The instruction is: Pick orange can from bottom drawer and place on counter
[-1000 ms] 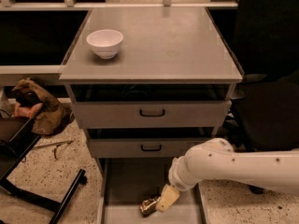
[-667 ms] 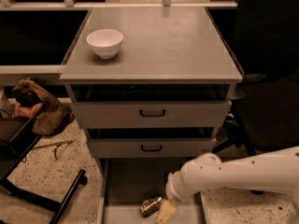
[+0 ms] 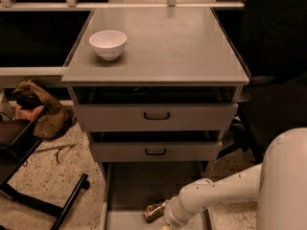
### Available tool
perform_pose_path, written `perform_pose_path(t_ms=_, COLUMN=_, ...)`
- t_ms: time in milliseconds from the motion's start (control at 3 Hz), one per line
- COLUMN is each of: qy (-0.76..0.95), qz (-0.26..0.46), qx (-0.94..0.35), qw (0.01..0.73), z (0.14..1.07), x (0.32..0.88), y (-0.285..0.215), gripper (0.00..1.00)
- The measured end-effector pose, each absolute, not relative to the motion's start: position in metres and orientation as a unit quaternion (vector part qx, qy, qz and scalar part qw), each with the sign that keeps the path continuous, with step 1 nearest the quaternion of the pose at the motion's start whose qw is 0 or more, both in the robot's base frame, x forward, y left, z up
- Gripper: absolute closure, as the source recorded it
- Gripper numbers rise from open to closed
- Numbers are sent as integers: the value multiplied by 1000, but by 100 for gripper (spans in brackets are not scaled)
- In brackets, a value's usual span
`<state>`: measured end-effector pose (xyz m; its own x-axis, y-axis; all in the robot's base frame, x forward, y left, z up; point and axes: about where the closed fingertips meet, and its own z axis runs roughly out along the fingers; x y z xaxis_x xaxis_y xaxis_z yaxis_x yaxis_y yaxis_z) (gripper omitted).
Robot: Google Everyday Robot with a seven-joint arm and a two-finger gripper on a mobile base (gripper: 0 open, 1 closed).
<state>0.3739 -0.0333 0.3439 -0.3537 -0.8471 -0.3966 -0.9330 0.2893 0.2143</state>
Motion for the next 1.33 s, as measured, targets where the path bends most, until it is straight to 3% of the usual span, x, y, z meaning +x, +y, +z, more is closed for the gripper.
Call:
perform_pose_path(t_ms=667, qy=793, qz=222, qx=-557, qw=112, z=329, x=377, y=-27, gripper=0)
perform_pose_path(t_ms=1333, qy=775, qz=223, qx=-562, qw=185, z=233, x=447, y=2, gripper=0)
